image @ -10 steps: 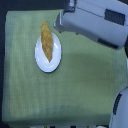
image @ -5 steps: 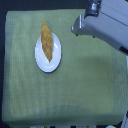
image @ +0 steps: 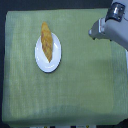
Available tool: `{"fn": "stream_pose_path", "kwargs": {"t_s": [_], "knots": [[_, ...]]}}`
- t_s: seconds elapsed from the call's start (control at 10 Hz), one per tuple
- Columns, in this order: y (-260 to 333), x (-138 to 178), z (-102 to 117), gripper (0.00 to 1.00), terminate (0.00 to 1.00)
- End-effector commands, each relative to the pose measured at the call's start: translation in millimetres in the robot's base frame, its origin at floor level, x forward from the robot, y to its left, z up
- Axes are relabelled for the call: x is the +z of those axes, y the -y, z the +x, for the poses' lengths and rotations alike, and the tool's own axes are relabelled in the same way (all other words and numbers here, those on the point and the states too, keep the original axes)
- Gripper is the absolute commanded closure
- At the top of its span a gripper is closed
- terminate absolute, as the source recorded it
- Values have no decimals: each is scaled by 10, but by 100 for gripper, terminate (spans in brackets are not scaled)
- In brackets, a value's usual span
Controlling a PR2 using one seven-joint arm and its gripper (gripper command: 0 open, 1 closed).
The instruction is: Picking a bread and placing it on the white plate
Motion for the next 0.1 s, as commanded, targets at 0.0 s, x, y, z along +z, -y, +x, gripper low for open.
{"fn": "stream_pose_path", "kwargs": {"t_s": [0.0], "knots": [[426, -8, 33, 0, 100]]}}
